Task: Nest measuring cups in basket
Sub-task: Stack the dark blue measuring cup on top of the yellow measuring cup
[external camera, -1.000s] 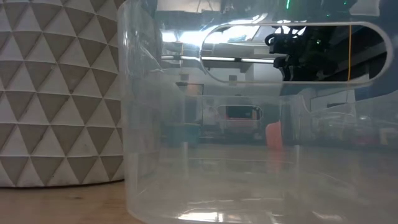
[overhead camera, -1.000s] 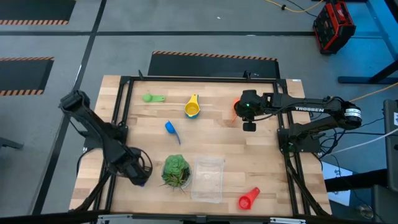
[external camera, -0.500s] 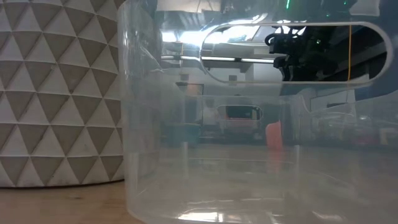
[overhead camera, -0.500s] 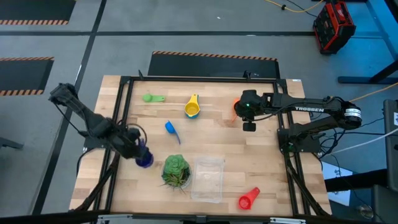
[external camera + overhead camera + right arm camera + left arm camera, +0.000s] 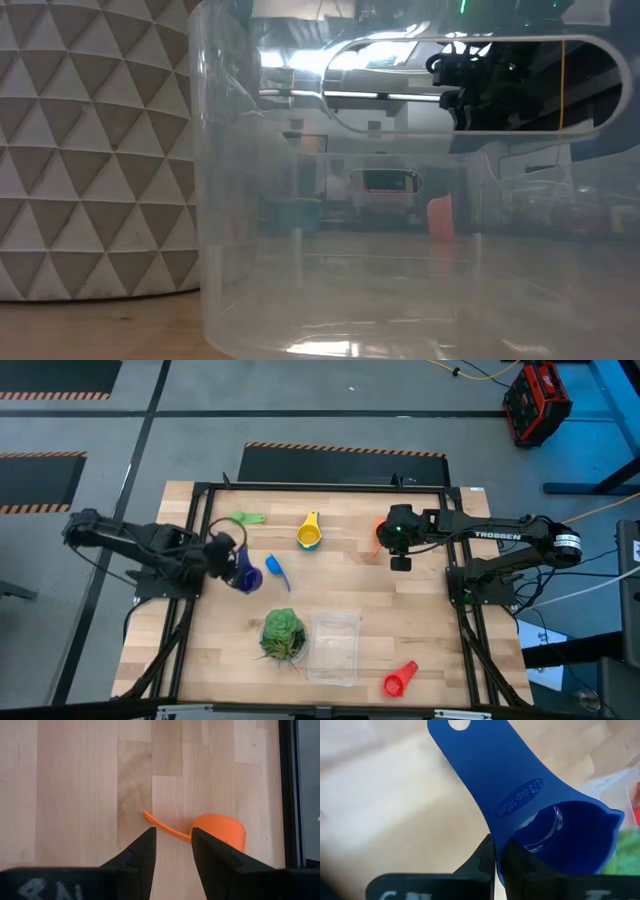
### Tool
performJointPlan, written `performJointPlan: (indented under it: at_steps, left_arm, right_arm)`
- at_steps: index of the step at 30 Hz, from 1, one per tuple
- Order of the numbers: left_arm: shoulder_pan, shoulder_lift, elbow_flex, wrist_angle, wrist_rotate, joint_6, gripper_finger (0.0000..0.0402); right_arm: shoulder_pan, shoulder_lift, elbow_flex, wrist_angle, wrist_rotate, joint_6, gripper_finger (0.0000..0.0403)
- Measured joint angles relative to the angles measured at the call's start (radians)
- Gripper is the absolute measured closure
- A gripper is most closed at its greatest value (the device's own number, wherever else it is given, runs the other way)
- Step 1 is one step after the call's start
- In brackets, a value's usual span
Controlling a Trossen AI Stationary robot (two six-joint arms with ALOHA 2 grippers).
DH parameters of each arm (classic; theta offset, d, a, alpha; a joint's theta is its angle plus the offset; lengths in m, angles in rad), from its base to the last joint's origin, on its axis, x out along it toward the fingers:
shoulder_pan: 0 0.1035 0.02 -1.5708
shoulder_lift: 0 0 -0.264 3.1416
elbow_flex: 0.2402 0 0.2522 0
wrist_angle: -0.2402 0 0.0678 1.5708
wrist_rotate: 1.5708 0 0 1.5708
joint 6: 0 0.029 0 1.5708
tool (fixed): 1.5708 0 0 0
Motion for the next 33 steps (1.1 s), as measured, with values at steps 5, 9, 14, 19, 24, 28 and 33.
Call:
performJointPlan:
  at_steps: [5,9,14,19,24,28,33]
  left_arm:
    - [0.168,0.008,0.000,0.065,-0.001,0.264,0.0398]
    - [0.293,0.031,0.000,0.139,-0.002,0.471,0.0398]
    - [0.429,0.097,0.000,0.287,0.030,0.731,0.0398]
    - [0.546,0.189,0.000,0.439,0.098,0.942,0.0398]
    - [0.647,0.292,0.007,0.585,0.160,1.104,0.0398]
    - [0.708,0.389,0.084,0.599,0.163,1.196,0.0398]
    - [0.738,0.523,0.238,0.596,0.167,1.292,0.0398]
  right_arm:
    - [0.000,0.000,0.000,0.001,0.000,0.000,0.0273]
    - [0.000,0.000,0.000,0.001,0.000,0.000,0.0273]
    - [0.000,0.000,0.000,0.001,0.000,0.004,0.0273]
    - [0.000,0.000,0.000,0.001,0.000,0.005,0.0273]
    - [0.000,0.000,0.000,0.001,0.000,0.005,0.0273]
    - [0.000,0.000,0.000,0.001,0.000,0.008,0.0273]
    - [0.000,0.000,0.000,0.001,0.000,0.008,0.0273]
